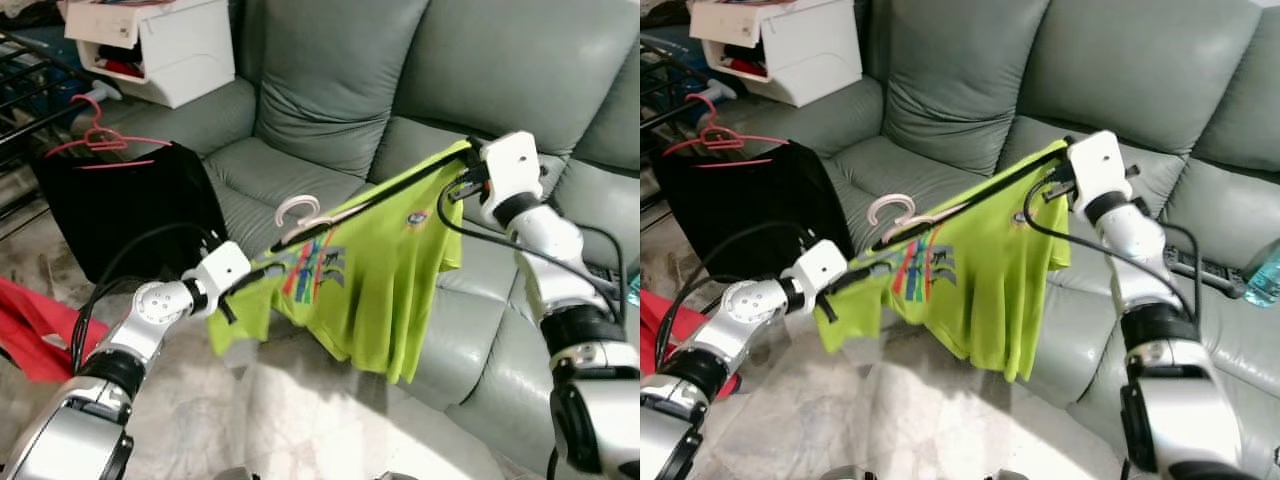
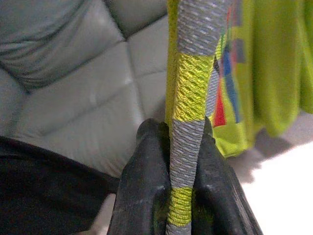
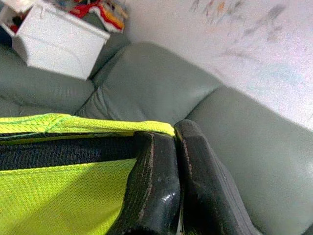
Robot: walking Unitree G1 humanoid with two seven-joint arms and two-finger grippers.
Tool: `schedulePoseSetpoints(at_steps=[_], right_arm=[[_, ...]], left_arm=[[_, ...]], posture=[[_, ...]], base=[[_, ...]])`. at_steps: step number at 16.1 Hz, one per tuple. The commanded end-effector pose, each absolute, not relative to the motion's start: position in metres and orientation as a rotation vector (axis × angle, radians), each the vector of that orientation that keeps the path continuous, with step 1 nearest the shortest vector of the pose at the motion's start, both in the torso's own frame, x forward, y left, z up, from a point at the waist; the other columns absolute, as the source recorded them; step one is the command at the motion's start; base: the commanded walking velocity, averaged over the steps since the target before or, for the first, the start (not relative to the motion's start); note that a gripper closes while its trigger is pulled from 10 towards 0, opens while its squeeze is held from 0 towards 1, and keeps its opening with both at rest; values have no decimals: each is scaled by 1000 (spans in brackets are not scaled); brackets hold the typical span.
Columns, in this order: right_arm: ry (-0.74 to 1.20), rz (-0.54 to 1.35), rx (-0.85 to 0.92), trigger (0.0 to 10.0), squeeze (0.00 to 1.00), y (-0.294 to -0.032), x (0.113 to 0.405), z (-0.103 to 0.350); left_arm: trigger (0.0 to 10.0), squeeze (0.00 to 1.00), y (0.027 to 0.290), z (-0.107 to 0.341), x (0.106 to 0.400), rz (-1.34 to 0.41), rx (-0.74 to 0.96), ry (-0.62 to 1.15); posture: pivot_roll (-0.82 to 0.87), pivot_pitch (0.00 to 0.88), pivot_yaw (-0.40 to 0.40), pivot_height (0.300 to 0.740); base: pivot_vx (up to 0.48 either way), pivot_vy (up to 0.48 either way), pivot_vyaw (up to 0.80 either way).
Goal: Hang hanger
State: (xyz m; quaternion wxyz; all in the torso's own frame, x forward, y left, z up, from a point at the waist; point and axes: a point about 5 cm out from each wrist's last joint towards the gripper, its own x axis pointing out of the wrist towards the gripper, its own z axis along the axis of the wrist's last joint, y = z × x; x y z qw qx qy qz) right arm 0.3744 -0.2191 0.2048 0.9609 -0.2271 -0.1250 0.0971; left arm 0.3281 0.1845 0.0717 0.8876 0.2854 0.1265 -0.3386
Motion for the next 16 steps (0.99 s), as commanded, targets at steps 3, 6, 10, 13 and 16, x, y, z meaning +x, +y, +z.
schedulePoseSetpoints(at_steps=[3, 6, 10, 13, 16], right_arm=[[-479, -43, -383, 0, 0, -256, 371, 276], [-445, 111, -299, 0, 0, -207, 378, 248], [-213, 406, -257, 0, 0, -124, 376, 173], [-131, 480, -237, 0, 0, -102, 369, 149], [-82, 638, -212, 0, 0, -80, 350, 125]], left_arm=[[0, 0, 267, 34, 299, -309, 583, 596], [0, 0, 237, 46, 321, -207, 404, 468], [0, 0, 160, 54, 336, -295, 147, 364], [0, 0, 133, 65, 338, -345, 83, 322], [0, 0, 125, 72, 338, -330, 28, 315]], posture=[[-87, 0, 39, 740], [-77, 0, 39, 740], [-50, 0, 18, 740], [-33, 0, 8, 740], [-34, 0, 21, 740]], base=[[0, 0, 0], [0, 0, 0], [0, 0, 0], [0, 0, 0], [0, 0, 0]])
